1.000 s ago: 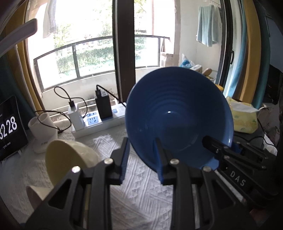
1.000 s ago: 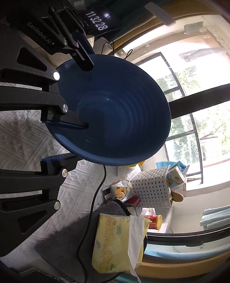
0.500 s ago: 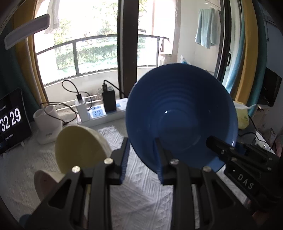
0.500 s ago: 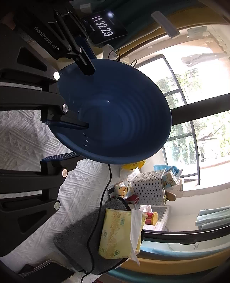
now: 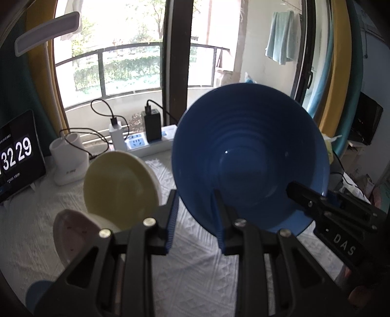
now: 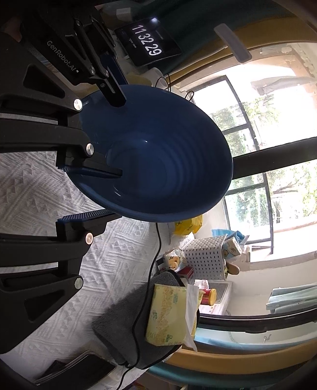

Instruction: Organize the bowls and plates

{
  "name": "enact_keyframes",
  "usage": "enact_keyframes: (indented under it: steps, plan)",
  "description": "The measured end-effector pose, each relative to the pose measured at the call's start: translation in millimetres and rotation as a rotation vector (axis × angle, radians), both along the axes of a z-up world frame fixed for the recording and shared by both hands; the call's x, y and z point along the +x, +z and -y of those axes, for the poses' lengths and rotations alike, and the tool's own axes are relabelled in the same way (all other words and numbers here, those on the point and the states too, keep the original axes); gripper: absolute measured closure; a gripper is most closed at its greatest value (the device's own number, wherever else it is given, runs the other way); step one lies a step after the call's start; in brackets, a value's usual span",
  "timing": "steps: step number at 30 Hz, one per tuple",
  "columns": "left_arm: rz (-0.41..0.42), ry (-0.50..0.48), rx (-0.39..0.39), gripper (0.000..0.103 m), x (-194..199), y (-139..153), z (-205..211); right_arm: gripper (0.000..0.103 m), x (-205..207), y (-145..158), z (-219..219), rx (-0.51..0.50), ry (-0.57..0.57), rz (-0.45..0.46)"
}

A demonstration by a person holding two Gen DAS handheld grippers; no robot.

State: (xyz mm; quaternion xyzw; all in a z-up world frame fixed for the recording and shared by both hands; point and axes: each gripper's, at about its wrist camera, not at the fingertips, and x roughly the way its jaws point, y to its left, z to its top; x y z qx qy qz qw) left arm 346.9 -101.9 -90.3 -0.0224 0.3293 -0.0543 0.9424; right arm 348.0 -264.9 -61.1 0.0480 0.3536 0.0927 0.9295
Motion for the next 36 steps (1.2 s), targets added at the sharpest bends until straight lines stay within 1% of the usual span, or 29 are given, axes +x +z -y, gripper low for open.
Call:
enact_keyframes:
  steps: [16,36]
  plan:
    - [-0.037,-0.021,-0.008,0.075,-30,-8,3,0.075,-32,0,-1,-0.022,-0.005,-0.021]
    - [-0.09,-0.027,-0.026,0.075,-53,-21,5,0.075,-52,-10,1,-0.019,-0.012,-0.071]
